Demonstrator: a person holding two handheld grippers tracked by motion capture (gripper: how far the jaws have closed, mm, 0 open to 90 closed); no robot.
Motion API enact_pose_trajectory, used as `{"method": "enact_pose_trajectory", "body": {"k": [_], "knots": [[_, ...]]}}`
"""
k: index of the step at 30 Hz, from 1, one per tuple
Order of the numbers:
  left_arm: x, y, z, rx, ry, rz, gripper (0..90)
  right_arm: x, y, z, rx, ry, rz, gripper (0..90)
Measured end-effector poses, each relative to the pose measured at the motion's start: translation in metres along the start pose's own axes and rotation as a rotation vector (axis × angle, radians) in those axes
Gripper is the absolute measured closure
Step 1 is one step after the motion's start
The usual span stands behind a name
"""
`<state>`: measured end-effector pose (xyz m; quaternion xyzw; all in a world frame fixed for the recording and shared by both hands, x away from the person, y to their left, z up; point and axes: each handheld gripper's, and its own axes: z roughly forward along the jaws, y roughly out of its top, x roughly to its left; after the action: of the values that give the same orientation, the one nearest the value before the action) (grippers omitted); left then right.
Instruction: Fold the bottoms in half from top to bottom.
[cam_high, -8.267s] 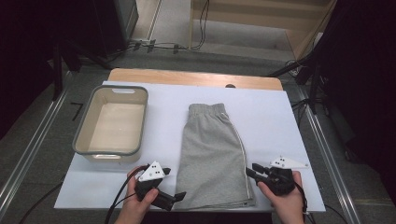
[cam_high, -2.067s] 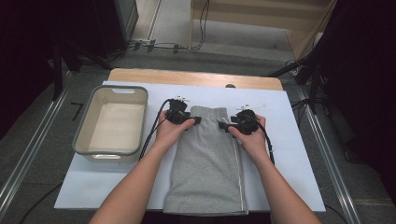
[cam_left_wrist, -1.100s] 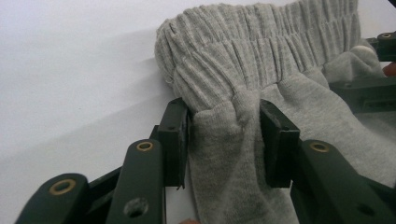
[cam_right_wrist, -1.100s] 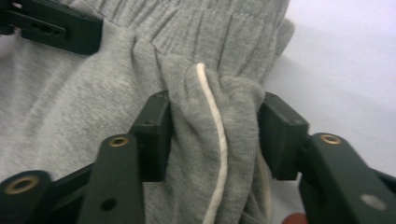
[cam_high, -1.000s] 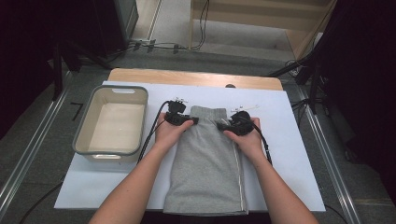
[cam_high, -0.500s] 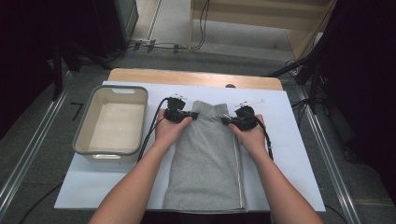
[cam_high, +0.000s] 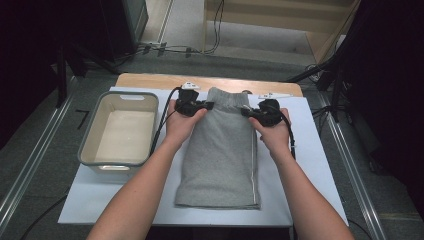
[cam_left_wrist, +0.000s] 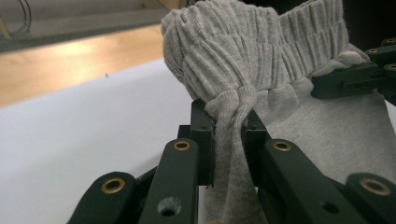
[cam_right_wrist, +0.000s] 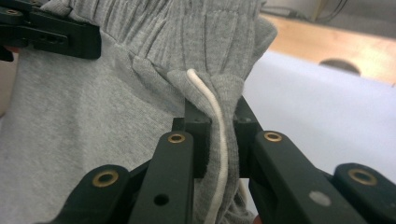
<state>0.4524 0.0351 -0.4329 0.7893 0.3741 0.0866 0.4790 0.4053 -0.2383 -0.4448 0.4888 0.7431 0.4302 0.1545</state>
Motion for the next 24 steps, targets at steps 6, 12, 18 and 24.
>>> {"method": "enact_pose_trajectory", "body": {"k": [6,12,18,24], "knots": [[-0.003,0.007,-0.005,-0.051,0.002,0.021,80.3,0.000,0.009,-0.009,-0.067,-0.015,-0.062,80.0],[-0.006,0.002,-0.008,-0.045,-0.019,0.040,79.3,0.000,0.003,-0.010,-0.077,-0.019,-0.111,79.8],[-0.007,-0.002,-0.011,-0.052,-0.020,0.047,79.3,0.000,-0.002,-0.010,-0.096,-0.017,-0.154,79.5],[-0.008,-0.007,-0.014,-0.054,-0.031,0.043,79.4,0.000,-0.007,-0.010,-0.111,0.003,-0.163,79.1]]}}
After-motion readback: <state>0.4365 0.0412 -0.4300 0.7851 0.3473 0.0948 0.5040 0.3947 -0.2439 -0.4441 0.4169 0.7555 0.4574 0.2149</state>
